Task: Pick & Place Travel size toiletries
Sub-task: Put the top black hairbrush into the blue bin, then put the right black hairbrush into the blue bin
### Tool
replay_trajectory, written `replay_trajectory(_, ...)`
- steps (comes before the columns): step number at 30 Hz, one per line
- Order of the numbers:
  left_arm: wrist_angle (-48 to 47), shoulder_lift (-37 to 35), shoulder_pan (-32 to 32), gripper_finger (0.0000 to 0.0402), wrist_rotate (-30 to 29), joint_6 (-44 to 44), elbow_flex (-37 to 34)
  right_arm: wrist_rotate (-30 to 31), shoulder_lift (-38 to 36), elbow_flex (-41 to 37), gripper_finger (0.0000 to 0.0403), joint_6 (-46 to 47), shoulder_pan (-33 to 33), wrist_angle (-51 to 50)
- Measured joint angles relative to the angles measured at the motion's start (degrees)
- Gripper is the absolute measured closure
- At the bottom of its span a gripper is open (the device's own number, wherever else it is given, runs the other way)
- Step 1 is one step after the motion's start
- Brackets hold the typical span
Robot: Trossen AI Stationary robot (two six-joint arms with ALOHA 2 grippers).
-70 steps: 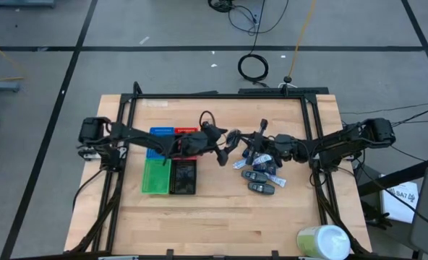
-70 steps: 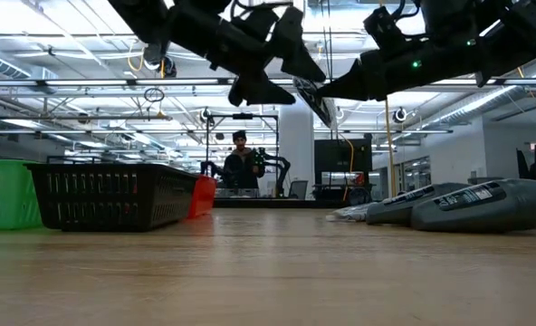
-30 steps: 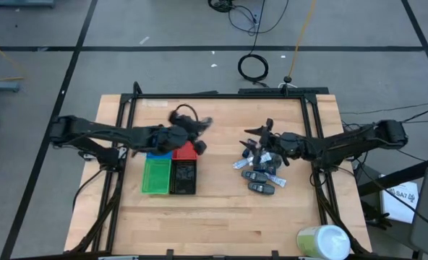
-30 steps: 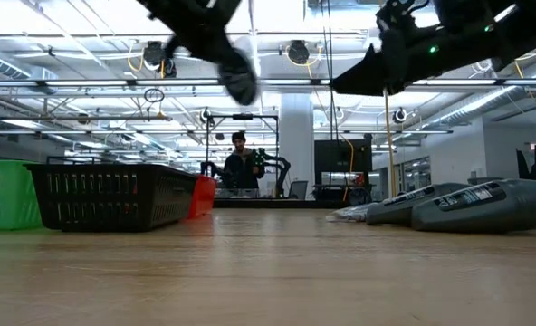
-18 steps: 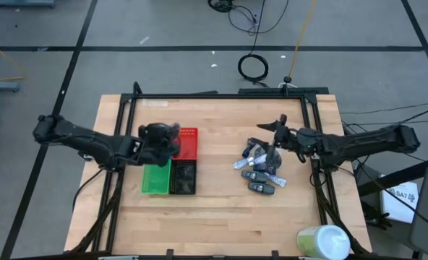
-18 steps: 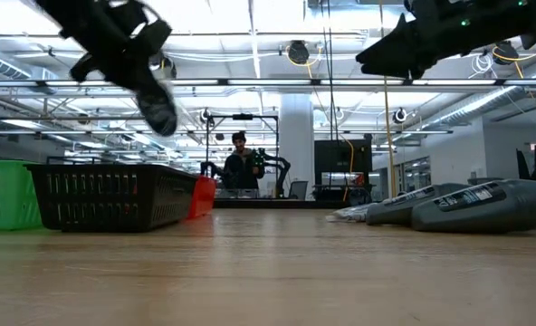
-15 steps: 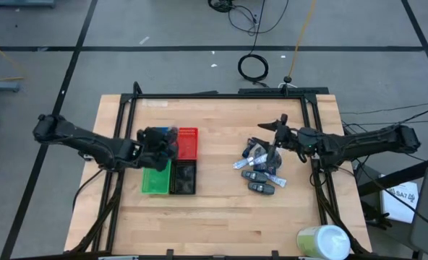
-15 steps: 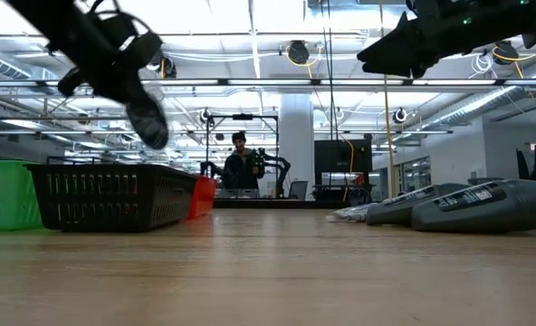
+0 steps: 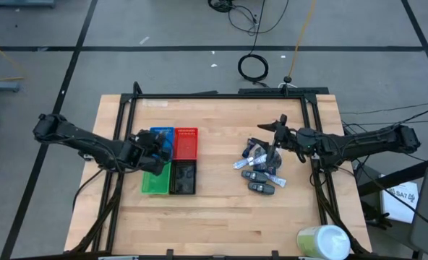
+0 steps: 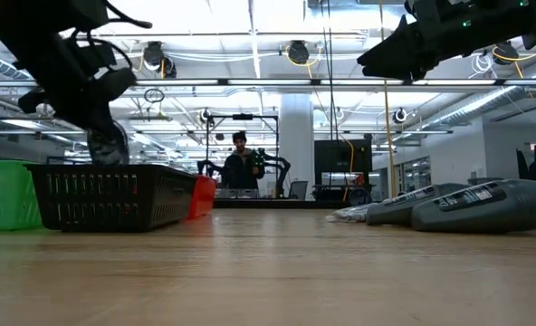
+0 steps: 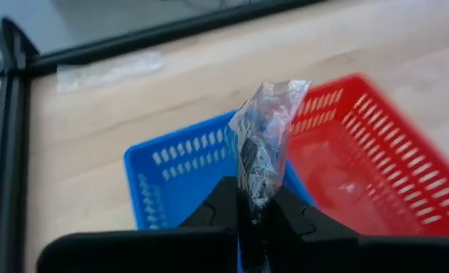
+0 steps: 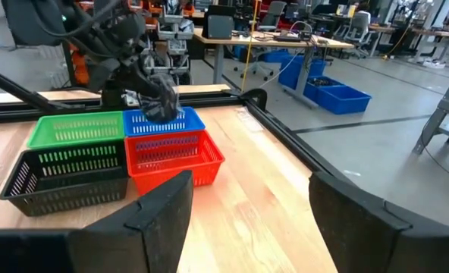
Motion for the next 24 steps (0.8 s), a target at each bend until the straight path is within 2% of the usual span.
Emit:
replay_trajectory(6,-1.8,0.0,2.5,0.0341,1.8,-0.1,0.0,0.0,0.0,0.0,0.0149,-0.3,0.0,0.0)
replay_trajectory(10,-1.8,0.0,3.7,0.0304,1.8,0.3,0.0,0.0,0.0,0.0,0.0149,-0.4,0.0,-0.7)
replay_trajectory(20,-1.5,0.0,5.5,0.0129,1.9,2.0,0.0,0.0,0.0,0.0,0.0149,-0.5,0.0,-1.3)
replay_trajectory(24,-1.3,0.0,5.5,0.0079,1.8,3.8,0.0,0.0,0.0,0.0,0.0149,-0.6,0.0,-1.3)
